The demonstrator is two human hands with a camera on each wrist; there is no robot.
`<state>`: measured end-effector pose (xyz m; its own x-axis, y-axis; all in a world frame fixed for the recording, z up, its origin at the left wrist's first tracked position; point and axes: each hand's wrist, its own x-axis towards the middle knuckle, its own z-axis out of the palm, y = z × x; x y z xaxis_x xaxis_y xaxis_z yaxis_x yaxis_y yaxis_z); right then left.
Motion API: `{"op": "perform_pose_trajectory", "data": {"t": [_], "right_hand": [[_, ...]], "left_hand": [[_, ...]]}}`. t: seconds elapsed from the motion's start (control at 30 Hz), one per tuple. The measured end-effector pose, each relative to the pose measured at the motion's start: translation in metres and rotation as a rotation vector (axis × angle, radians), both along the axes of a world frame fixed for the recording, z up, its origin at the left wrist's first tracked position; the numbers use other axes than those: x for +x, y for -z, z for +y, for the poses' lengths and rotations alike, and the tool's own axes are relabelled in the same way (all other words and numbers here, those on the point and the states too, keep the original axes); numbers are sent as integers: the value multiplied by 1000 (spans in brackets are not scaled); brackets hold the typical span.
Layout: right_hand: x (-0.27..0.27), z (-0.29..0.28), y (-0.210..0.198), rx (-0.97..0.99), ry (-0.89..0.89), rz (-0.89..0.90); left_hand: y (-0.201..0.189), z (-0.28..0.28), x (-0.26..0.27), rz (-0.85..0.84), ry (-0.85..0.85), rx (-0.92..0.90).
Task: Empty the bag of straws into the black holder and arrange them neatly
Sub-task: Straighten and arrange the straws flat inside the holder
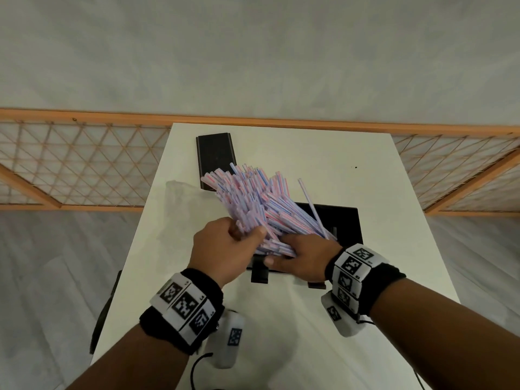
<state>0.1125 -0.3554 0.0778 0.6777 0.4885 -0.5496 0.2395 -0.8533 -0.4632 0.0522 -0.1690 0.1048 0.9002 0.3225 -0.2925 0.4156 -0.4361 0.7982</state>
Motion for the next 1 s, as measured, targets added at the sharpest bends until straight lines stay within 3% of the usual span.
{"op": "perform_pose_trajectory", "data": {"t": [0.17,0.43,0.53,0.73,0.87,1.0], "right_hand": [[4,-1,-11,195,86,-104],[-6,-33,-20,201,179,-407],[-10,-34,-12,80,120,-296],[-10,-23,0,107,40,-194],[-12,-11,4,-58,-65,-143],[-9,-1,-3,77,-38,-137]], "left_hand": [[-8,-14,6,-6,-172,-322],[-11,-1,-8,-22,-157,-191],[-10,-4,-7,-20,-133,-185],[-12,-9,-5,50,-69,-323],[-15,-16,-3,77,-2,-233],[-17,-23,4,33,-29,-174]]}}
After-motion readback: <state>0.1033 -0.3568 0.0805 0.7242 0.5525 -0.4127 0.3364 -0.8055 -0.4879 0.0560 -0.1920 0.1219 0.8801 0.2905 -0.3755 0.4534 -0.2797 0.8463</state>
